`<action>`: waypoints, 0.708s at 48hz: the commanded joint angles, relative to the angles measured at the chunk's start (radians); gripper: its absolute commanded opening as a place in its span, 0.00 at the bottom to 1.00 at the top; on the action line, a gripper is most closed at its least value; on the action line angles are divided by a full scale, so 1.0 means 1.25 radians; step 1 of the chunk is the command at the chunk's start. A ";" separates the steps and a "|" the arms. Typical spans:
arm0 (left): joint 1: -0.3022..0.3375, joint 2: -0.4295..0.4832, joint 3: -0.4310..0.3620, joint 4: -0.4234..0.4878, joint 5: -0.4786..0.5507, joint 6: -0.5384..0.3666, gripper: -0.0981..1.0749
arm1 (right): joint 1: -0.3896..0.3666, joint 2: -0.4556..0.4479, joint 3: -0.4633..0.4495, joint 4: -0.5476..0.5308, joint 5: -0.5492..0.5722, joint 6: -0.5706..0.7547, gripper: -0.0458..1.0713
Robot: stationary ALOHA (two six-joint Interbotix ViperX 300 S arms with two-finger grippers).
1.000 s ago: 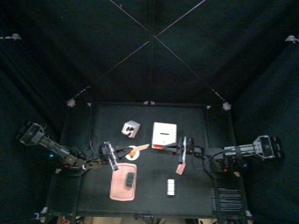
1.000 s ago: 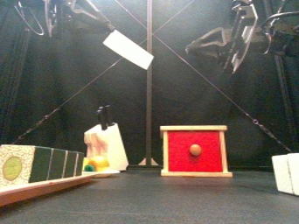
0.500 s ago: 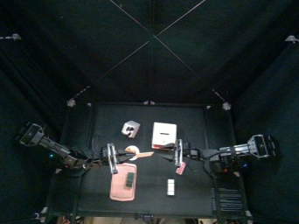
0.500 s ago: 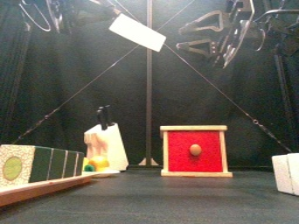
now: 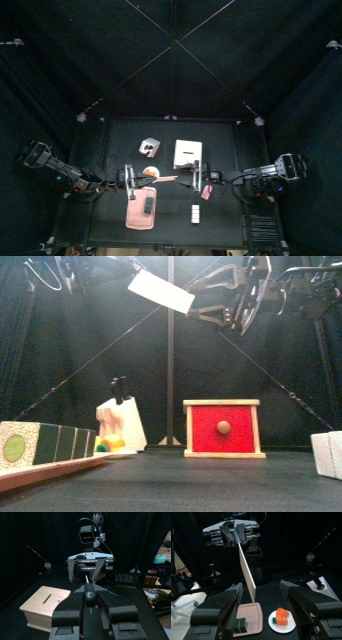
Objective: Grab cleaver with other hand
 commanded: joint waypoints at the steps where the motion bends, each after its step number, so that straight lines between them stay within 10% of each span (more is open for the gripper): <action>1: 0.002 0.001 -0.017 0.004 0.002 -0.001 0.55 | 0.004 0.002 -0.026 -0.004 -0.007 -0.001 0.88; 34: 0.002 -0.001 -0.001 0.001 0.002 -0.001 0.55 | 0.020 0.025 -0.042 -0.034 -0.007 0.000 0.51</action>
